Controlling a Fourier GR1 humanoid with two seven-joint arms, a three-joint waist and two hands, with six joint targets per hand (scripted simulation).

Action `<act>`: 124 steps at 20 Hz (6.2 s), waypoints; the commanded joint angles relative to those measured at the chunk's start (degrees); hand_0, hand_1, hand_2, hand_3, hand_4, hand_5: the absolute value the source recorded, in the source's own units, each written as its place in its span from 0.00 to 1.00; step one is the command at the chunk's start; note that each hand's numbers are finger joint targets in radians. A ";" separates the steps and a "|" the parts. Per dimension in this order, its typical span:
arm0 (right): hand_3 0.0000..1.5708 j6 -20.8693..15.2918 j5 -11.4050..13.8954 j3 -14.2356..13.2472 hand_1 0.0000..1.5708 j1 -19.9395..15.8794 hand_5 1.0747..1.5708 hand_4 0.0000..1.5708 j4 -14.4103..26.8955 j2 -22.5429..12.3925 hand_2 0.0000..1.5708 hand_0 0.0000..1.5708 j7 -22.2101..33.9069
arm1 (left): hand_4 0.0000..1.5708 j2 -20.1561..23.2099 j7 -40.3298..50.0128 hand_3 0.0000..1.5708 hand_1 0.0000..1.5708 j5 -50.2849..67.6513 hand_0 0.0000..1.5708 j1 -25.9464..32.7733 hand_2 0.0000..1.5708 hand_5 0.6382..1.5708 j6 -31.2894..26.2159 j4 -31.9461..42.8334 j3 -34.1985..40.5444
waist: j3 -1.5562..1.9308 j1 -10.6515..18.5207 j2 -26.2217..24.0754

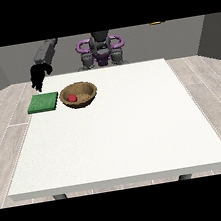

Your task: Pick the cup and pour the ball into the bowl, then pick the bowl and place it on the pad

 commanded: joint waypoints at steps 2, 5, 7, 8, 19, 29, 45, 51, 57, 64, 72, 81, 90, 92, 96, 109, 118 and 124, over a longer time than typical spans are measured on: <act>0.00 -1.61 -0.62 -0.57 0.00 -2.30 0.99 0.47 2.71 1.80 0.00 0.00 -2.00 | 0.67 7.27 -0.44 0.00 0.00 11.68 0.00 -0.23 0.00 0.99 -11.21 -0.11 8.36 | 0.25 1.67 3.82; 0.00 -1.50 0.67 0.57 0.00 -2.87 0.99 0.47 6.24 4.64 0.00 0.00 -8.19 | 0.67 9.27 -1.84 0.00 0.00 13.22 0.00 1.95 0.00 0.99 -13.17 -1.24 9.40 | 0.29 0.70 5.84; 0.00 0.76 0.46 -0.18 0.00 -3.42 0.99 0.45 10.42 3.17 0.00 0.00 -10.75 | 0.65 11.18 0.17 0.00 0.00 15.02 0.00 1.77 0.00 0.99 -14.56 -2.11 10.56 | 0.33 0.84 7.10; 0.00 -0.78 0.97 0.21 0.00 -5.18 0.99 0.44 11.12 3.99 0.00 0.00 -11.03 | 0.63 11.71 -1.10 0.00 0.00 16.06 0.00 1.47 0.00 0.99 -15.74 -2.32 11.04 | 0.32 1.70 8.69; 0.00 2.44 2.14 1.09 0.00 -9.02 0.96 0.33 22.85 2.18 0.00 0.00 -19.07 | 0.65 17.85 -1.36 0.00 0.00 20.54 0.00 7.92 0.00 0.97 -18.24 -6.80 14.96 | 0.32 -1.87 10.68; 0.00 1.40 2.20 0.91 0.00 -13.09 0.95 0.27 26.94 1.58 0.00 0.00 -20.44 | 0.65 20.83 3.28 0.00 0.00 24.38 0.00 7.18 0.00 0.96 -18.95 -10.07 15.96 | 0.34 -0.43 12.26; 0.98 -14.89 9.00 3.01 1.00 -7.43 0.88 0.59 24.67 -2.09 1.00 1.00 -12.60 | 0.70 24.87 2.13 0.00 0.00 28.71 0.00 7.37 0.00 0.94 -22.61 -9.14 19.48 | 0.13 1.13 16.50; 0.81 -16.90 11.59 5.74 1.00 -6.41 0.95 0.65 17.93 -6.76 1.00 1.00 -4.38 | 0.75 26.10 3.03 0.00 0.00 29.31 0.00 9.17 0.00 0.95 -23.00 -5.85 21.01 | 0.02 -1.33 11.38; 0.65 -17.28 12.00 8.14 1.00 -11.58 0.97 0.66 13.86 -11.32 1.00 1.00 7.89 | 0.76 26.05 -0.78 0.00 0.00 27.03 0.00 11.86 0.00 0.97 -21.98 -2.28 22.39 | 0.00 -4.85 9.79; 0.43 -10.59 11.83 8.83 1.00 -13.63 0.99 0.69 11.88 -20.09 1.00 1.00 14.63 | 0.77 28.28 -3.60 0.00 0.00 26.08 0.00 15.25 0.00 0.97 -23.82 0.62 23.70 | 0.18 -8.13 7.94; 0.29 -5.49 9.75 4.72 1.00 -14.41 0.99 0.71 17.54 -24.27 1.00 1.00 10.64 | 0.77 32.28 -9.05 0.00 0.00 28.24 0.00 18.79 0.00 0.97 -27.90 3.76 26.60 | 0.26 -8.52 11.02; 0.31 -9.95 9.00 4.44 1.00 -16.70 0.99 0.68 18.22 -17.46 1.00 1.00 8.86 | 0.77 34.67 -14.61 0.00 0.00 27.66 0.00 18.52 0.00 0.98 -28.69 8.41 26.97 | 0.27 -9.28 14.21; 0.38 -8.99 6.17 1.98 1.00 -16.83 1.00 0.63 21.96 -16.73 1.00 1.00 10.78 | 0.76 32.11 -14.18 0.00 0.00 26.82 0.00 21.21 0.00 0.99 -26.30 7.25 24.62 | 0.30 -9.76 9.95; 0.56 -10.76 6.43 1.39 1.00 -18.50 1.00 0.45 22.46 -18.04 1.00 1.00 10.92 | 0.76 34.99 -15.79 0.00 0.00 27.90 0.00 19.14 0.00 0.99 -27.52 9.47 26.15 | 0.28 -9.87 13.45; 0.69 -14.14 8.93 2.05 1.00 -17.48 0.96 0.00 23.79 -20.47 1.00 1.00 11.41 | 0.76 35.19 -13.02 0.00 0.00 28.05 0.00 20.27 0.00 0.99 -26.96 8.39 25.13 | 0.28 -9.24 10.17; 0.46 -19.80 7.83 0.91 0.88 -23.03 0.93 0.00 25.06 -16.18 0.85 0.88 5.11 | 0.76 34.85 -19.44 0.00 0.00 28.08 0.00 19.94 0.00 0.99 -26.67 9.61 24.57 | 0.30 -8.07 15.72; 0.00 -15.29 12.35 6.32 0.00 -22.13 0.67 0.00 27.73 -16.59 0.00 0.00 5.65 | 0.77 36.43 -16.83 0.00 0.00 29.37 0.00 20.56 0.00 1.00 -27.12 8.62 24.16 | 0.31 -6.70 13.37; 0.00 -10.57 12.48 8.00 0.00 -26.13 0.61 0.13 24.00 -21.63 0.00 0.00 15.73 | 0.76 32.55 -18.79 0.00 0.00 26.26 0.00 23.80 0.00 1.00 -25.11 11.80 21.82 | 0.18 -10.31 6.17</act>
